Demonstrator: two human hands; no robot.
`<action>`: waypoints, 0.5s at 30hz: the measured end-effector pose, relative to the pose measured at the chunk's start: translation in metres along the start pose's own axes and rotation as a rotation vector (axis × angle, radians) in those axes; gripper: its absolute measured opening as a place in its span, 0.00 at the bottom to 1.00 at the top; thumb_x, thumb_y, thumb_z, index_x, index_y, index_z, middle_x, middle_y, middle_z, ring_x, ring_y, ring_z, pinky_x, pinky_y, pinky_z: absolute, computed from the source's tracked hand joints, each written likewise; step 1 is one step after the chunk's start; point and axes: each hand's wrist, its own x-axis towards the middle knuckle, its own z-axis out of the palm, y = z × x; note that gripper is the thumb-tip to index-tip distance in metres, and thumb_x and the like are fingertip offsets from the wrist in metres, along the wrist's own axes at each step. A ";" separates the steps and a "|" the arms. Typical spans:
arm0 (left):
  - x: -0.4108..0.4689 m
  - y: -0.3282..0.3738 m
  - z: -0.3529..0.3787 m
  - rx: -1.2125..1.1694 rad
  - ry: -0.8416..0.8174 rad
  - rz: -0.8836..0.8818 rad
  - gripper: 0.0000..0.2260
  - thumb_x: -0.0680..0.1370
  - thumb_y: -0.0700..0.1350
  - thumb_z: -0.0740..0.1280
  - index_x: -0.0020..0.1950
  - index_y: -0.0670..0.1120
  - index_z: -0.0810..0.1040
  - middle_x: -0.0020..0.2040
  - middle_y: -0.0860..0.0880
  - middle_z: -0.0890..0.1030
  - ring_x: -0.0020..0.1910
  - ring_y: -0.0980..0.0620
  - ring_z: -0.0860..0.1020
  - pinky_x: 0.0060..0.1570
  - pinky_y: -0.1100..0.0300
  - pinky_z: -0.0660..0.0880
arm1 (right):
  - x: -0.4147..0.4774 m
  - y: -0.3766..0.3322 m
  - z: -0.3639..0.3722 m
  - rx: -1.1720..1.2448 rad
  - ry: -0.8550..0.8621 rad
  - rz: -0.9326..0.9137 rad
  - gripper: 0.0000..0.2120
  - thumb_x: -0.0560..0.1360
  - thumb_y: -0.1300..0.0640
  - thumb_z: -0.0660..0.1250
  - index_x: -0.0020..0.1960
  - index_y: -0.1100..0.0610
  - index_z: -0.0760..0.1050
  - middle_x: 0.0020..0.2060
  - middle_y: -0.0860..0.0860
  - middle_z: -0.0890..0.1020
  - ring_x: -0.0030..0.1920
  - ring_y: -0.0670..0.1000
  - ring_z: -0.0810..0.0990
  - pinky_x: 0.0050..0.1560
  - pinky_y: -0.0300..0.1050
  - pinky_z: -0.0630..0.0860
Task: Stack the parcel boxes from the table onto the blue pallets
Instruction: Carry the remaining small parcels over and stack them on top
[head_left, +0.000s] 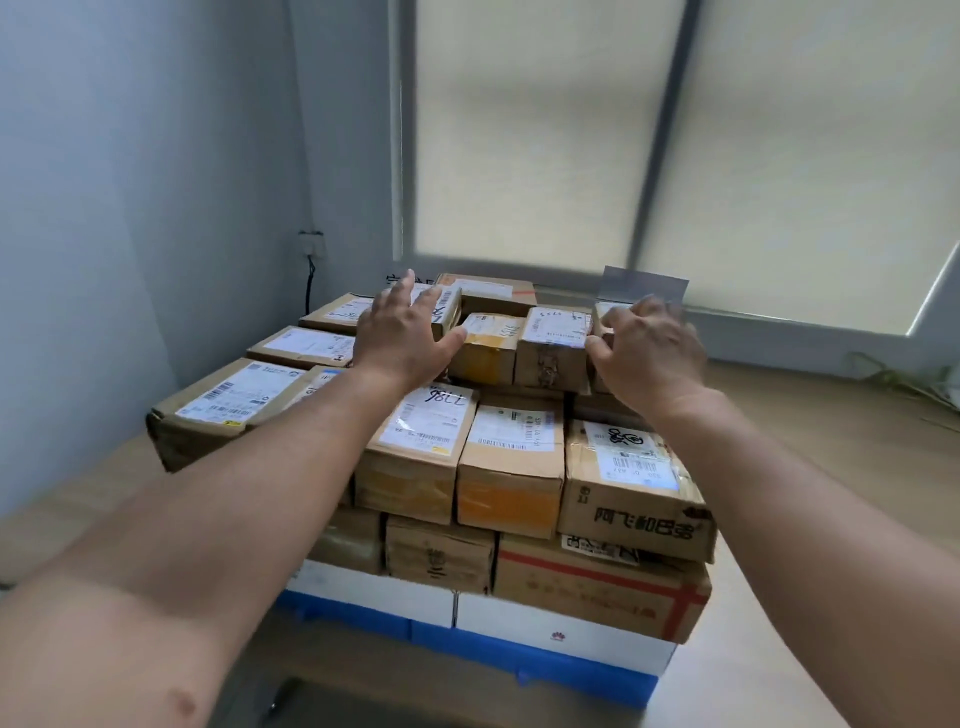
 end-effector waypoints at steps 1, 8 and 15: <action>0.002 0.004 0.002 0.015 -0.002 -0.008 0.29 0.78 0.61 0.59 0.76 0.50 0.59 0.77 0.45 0.55 0.75 0.43 0.55 0.70 0.46 0.56 | 0.005 0.009 0.000 0.014 -0.008 0.021 0.19 0.79 0.45 0.59 0.65 0.54 0.73 0.64 0.57 0.72 0.65 0.58 0.66 0.61 0.52 0.66; -0.018 0.047 0.023 -0.016 0.039 0.156 0.27 0.78 0.59 0.59 0.75 0.50 0.62 0.77 0.46 0.59 0.75 0.48 0.55 0.72 0.50 0.52 | 0.016 0.065 0.016 0.186 -0.074 0.216 0.23 0.80 0.46 0.56 0.70 0.58 0.67 0.65 0.63 0.70 0.66 0.63 0.67 0.63 0.55 0.66; -0.055 0.098 0.049 -0.166 -0.265 0.488 0.21 0.78 0.58 0.61 0.70 0.53 0.70 0.68 0.52 0.73 0.69 0.54 0.65 0.66 0.52 0.66 | -0.012 0.097 0.030 0.149 -0.233 0.414 0.12 0.77 0.55 0.57 0.54 0.61 0.74 0.48 0.59 0.76 0.49 0.60 0.74 0.48 0.48 0.70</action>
